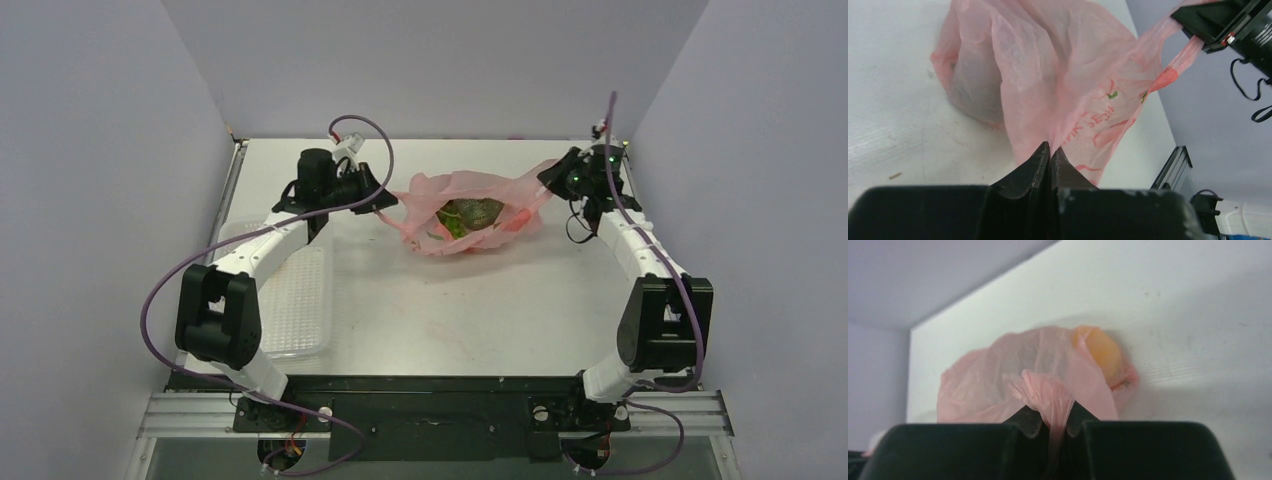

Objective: Take the fake fruits out of the plastic bag

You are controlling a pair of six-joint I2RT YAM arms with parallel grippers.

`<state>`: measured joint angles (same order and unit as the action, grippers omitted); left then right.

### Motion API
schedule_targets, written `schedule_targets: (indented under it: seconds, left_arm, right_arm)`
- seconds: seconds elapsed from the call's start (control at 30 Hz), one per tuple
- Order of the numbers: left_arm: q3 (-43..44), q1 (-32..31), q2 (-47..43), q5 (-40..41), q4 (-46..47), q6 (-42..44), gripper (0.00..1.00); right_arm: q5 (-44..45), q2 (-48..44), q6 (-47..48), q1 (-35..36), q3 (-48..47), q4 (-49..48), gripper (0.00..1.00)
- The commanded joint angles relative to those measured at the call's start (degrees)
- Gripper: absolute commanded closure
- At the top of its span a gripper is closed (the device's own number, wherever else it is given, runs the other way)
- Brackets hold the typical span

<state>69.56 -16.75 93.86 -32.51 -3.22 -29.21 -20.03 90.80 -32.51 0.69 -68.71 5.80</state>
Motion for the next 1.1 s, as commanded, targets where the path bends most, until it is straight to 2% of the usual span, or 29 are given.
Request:
schedule_targets:
  seconds: [0.0, 0.07, 0.23, 0.3, 0.33, 0.37, 0.4, 0.43, 0.47, 0.5, 0.53, 0.57, 0.6, 0.67, 0.7, 0.77, 0.87, 1.0, 1.07]
  left_arm:
    - [-6.9, 5.8, -6.1, -5.8, 31.2, -12.8, 1.0]
    - [-8.7, 6.7, -5.9, -7.4, 37.7, -16.1, 1.0]
    - [-12.6, 7.0, -3.4, -9.2, 50.8, -24.4, 1.0]
    - [-12.3, 7.0, -2.6, -9.5, 48.9, -24.6, 1.0]
    - [-12.3, 7.0, -2.7, -9.9, 48.1, -24.2, 0.96]
    - [-12.3, 7.0, -3.0, -9.9, 46.6, -23.8, 0.83]
    - [-12.3, 7.0, -4.0, -9.1, 43.7, -22.1, 0.75]
    - [-11.7, 6.9, -4.8, -8.6, 41.2, -20.7, 0.62]
    - [-11.1, 6.8, -6.5, -7.2, 34.4, -16.6, 0.58]
    - [-9.3, 6.3, -7.4, -6.5, 30.5, -14.2, 0.52]
    - [-8.4, 6.1, -9.6, -4.5, 22.8, -8.8, 0.5]
    - [-6.6, 5.6, -10.7, -3.2, 19.0, -6.4, 0.46]
    - [-5.7, 5.3, -13.2, 0.0, 11.4, -1.7, 0.44]
    - [-3.3, 4.4, -16.9, 4.5, 1.6, 4.1, 0.42]
    - [-2.6, 3.6, -18.2, 6.3, -1.0, 5.6, 0.42]
    - [-2.3, 1.9, -23.0, 11.1, -6.4, 8.5, 0.41]
    - [-2.5, -1.6, -27.4, 17.6, -11.0, 9.8, 0.4]
    - [-0.2, -13.0, -28.5, 24.9, -11.7, 9.4, 0.4]
    - [2.1, -22.0, -25.7, 28.5, -11.2, 10.1, 0.4]
  right_arm:
    - [-0.7, -7.1, -18.2, -8.4, 4.9, -19.4, 1.0]
    - [-1.0, -7.0, -20.1, -9.3, 5.7, -20.5, 1.0]
    - [-3.1, -3.9, -27.6, -9.5, 10.9, -30.5, 1.0]
    - [-5.1, -2.3, -27.6, -9.5, 9.8, -30.9, 1.0]
    - [-6.0, -1.9, -27.3, -9.2, 9.5, -29.9, 0.94]
    - [-6.0, -2.2, -26.0, -9.0, 9.2, -29.0, 0.85]
    - [-4.5, -3.5, -22.8, -8.5, 8.9, -25.1, 0.7]
    - [-2.9, -4.3, -20.3, -8.1, 8.5, -22.1, 0.61]
    - [1.1, -6.3, -15.4, -7.0, 7.1, -14.6, 0.47]
    - [3.2, -7.2, -12.8, -6.3, 6.2, -11.1, 0.42]
    - [7.4, -9.0, -8.9, -4.8, 5.0, -4.4, 0.34]
    - [9.3, -10.1, -7.6, -4.4, 4.8, -2.0, 0.31]
    - [12.7, -12.4, -5.8, -3.7, 4.6, 2.0, 0.26]
    - [18.2, -16.3, -4.4, -2.7, 5.6, 6.8, 0.19]
    - [23.0, -17.6, -4.1, -2.0, 6.1, 8.0, 0.18]
    - [26.3, -21.5, -4.3, -1.7, 8.4, 10.9, 0.16]
    - [24.6, -27.1, -8.0, -1.4, 13.3, 12.3, 0.15]
    - [22.6, -31.9, -13.2, 3.5, 19.7, 10.3, 0.14]
    - [20.0, -32.4, -17.9, 5.4, 22.9, 6.3, 0.13]
